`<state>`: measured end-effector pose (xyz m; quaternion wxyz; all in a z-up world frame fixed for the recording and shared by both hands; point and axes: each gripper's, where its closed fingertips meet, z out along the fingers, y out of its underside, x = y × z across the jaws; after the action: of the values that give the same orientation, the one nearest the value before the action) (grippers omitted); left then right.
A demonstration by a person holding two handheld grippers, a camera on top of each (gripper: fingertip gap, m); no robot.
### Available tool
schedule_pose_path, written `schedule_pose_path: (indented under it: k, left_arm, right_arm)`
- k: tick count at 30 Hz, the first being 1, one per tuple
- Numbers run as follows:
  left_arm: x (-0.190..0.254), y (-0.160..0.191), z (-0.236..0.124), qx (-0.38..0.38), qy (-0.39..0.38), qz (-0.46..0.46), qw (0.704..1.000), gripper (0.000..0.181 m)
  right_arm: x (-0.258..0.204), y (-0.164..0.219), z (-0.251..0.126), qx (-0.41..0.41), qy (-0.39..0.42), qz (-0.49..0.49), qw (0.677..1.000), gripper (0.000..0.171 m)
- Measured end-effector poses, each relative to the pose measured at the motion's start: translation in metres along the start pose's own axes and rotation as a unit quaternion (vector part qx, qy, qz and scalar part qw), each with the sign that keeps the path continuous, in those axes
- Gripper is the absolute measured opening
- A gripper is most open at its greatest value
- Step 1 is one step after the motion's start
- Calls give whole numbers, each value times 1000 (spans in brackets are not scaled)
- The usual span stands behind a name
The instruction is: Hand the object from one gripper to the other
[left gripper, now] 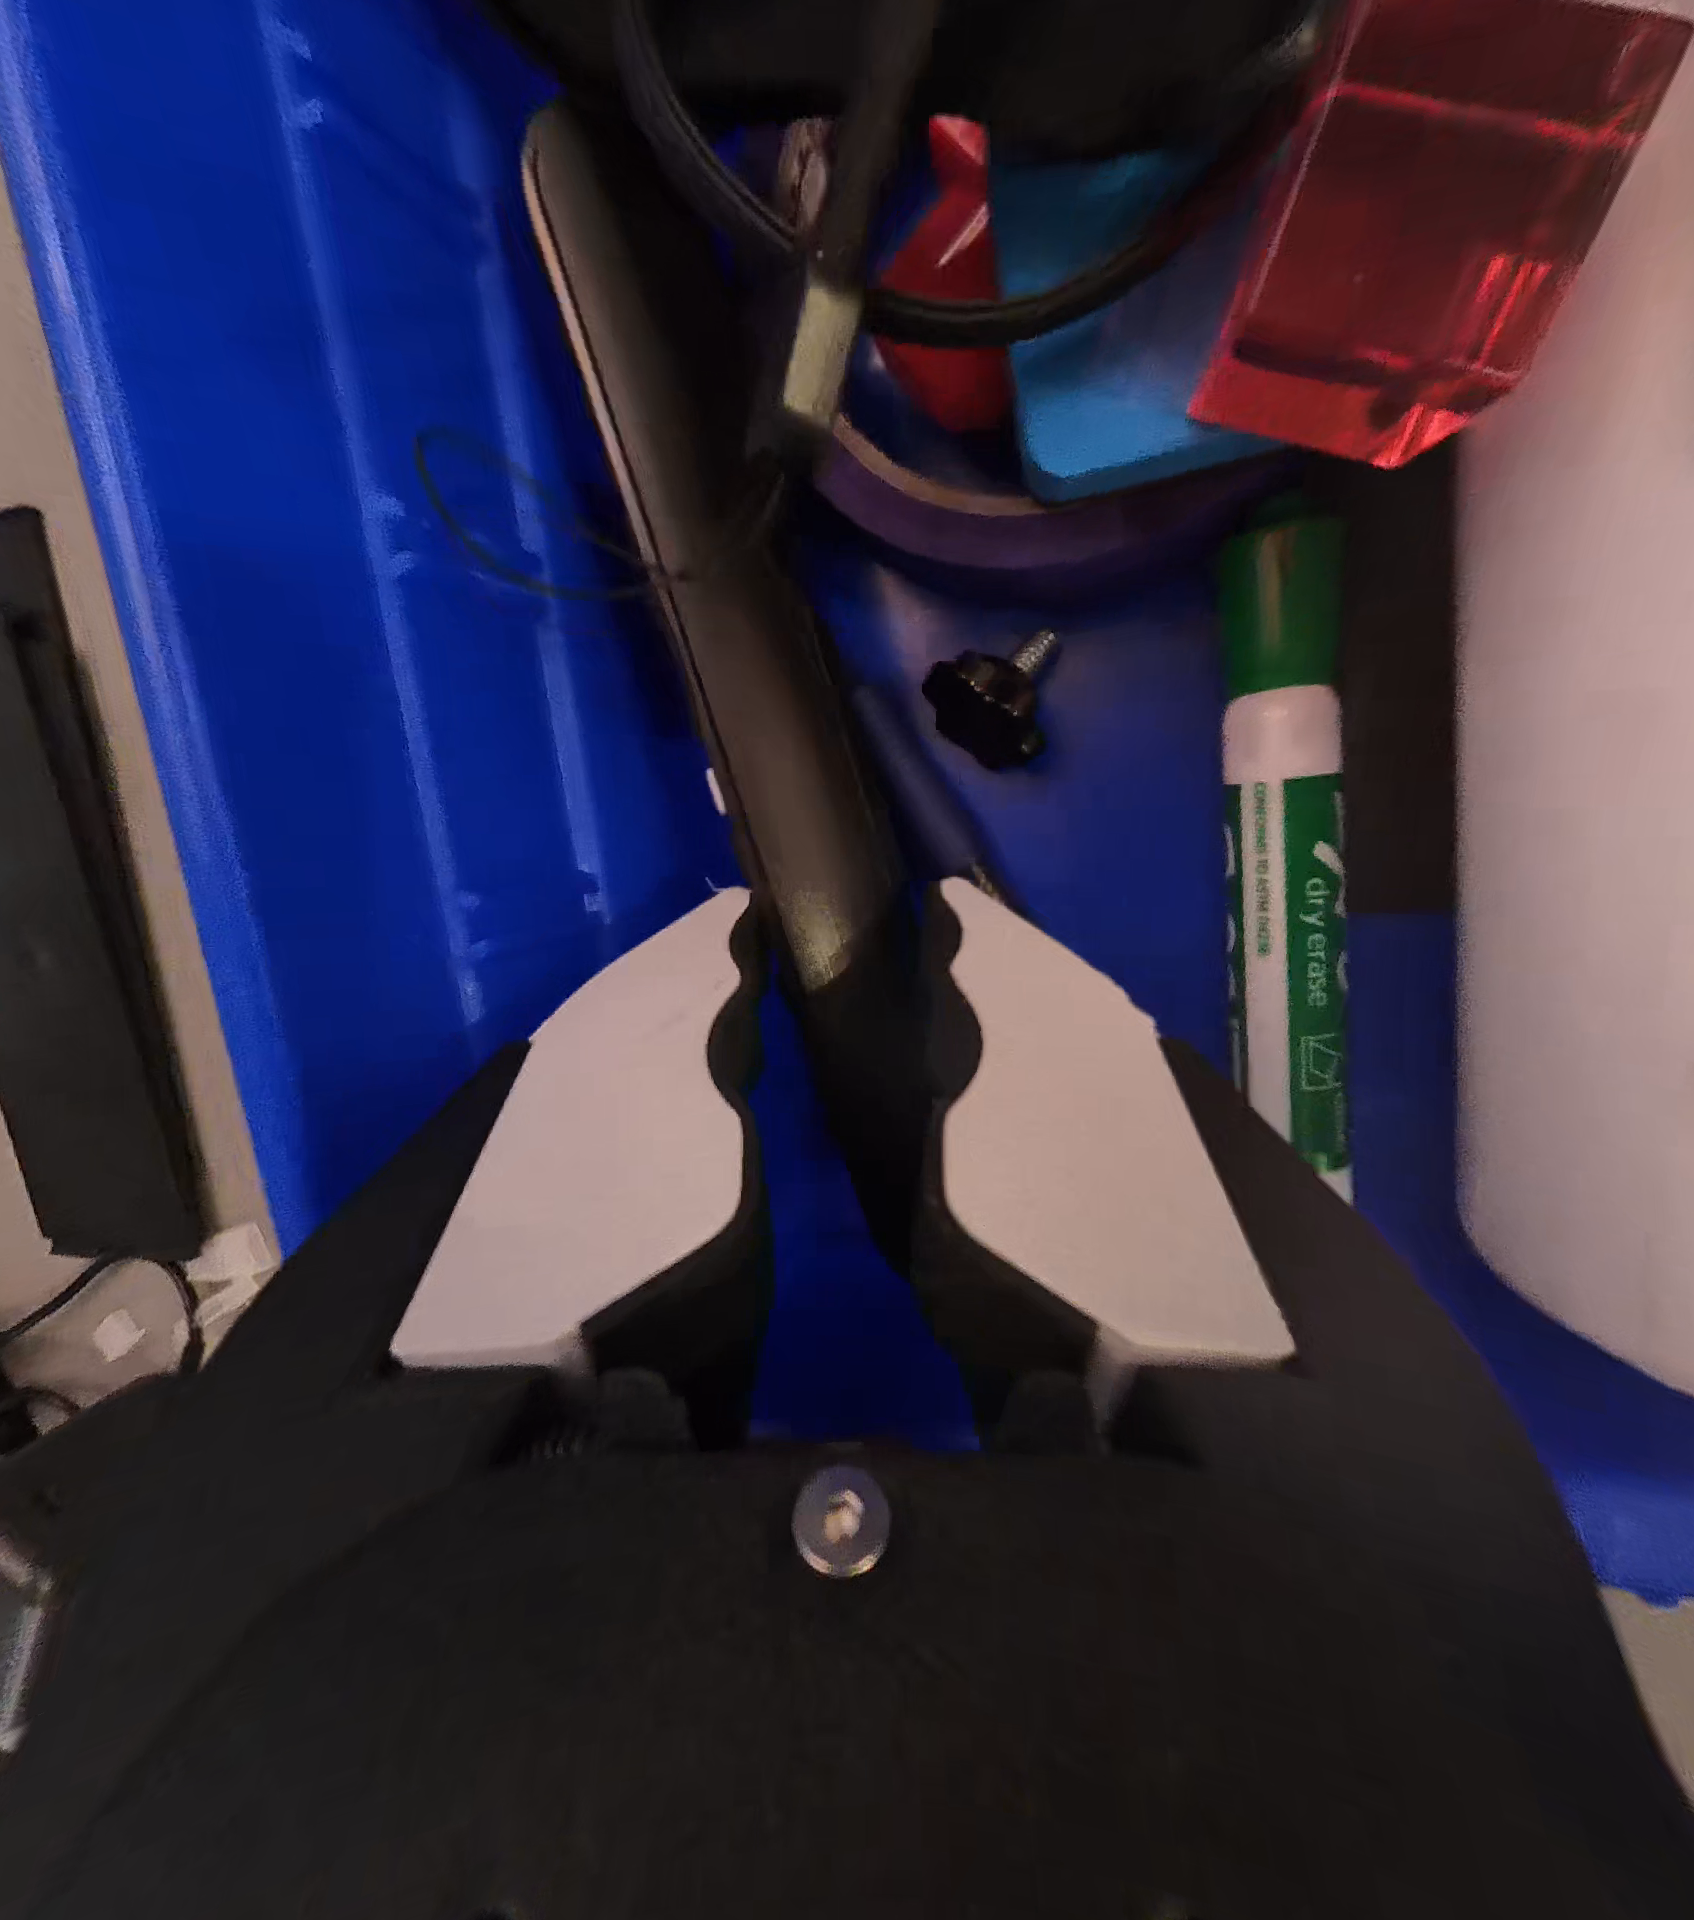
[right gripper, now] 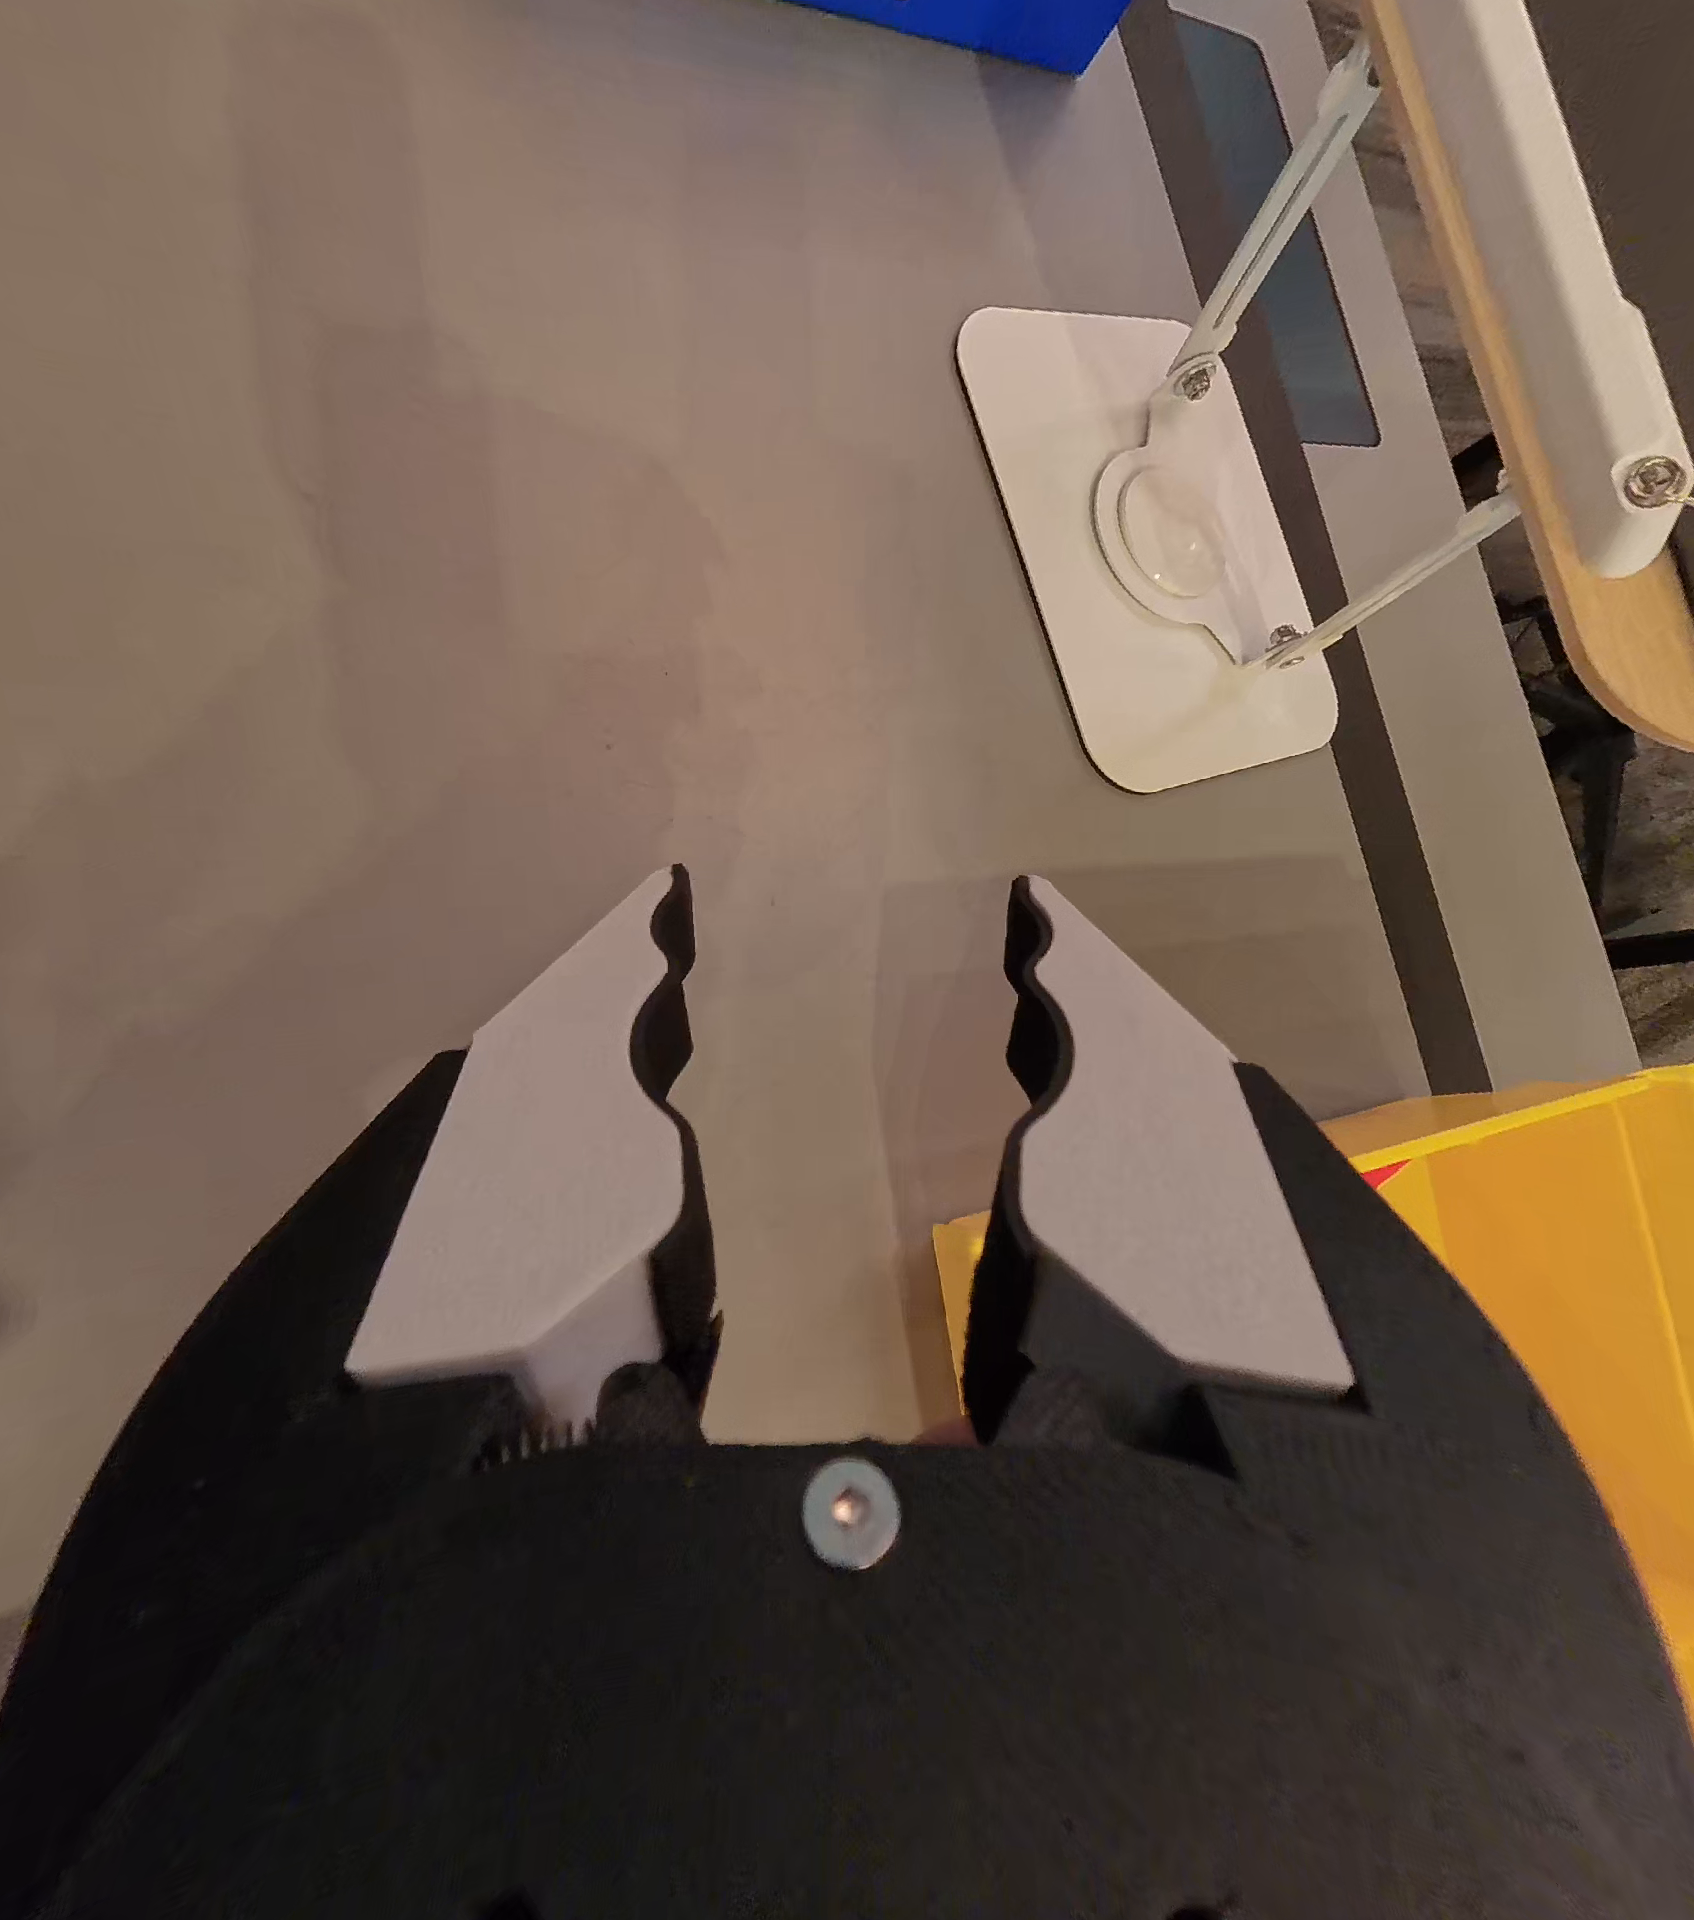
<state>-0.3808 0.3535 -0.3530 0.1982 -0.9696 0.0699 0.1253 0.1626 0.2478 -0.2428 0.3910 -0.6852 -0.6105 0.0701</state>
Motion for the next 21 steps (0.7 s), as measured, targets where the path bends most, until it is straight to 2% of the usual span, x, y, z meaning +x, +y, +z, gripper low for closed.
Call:
schedule_pose_path:
  k: [6, 13, 21]
  left_arm:
    - [-2, 4, -15, 16, 2, 13, 1000, 26]
    - [-10, 4, -60, 35, -18, 54, 998, 24]
    - [-23, 28, -103, 61, -29, 97, 993, 23]
  right_arm:
    - [-4, -2, 2, 2, -4, -4, 1000, 56]
    - [-9, -10, -2, 11, -7, -8, 1000, 56]
    - [-18, -33, -4, 37, -5, -25, 999, 61]
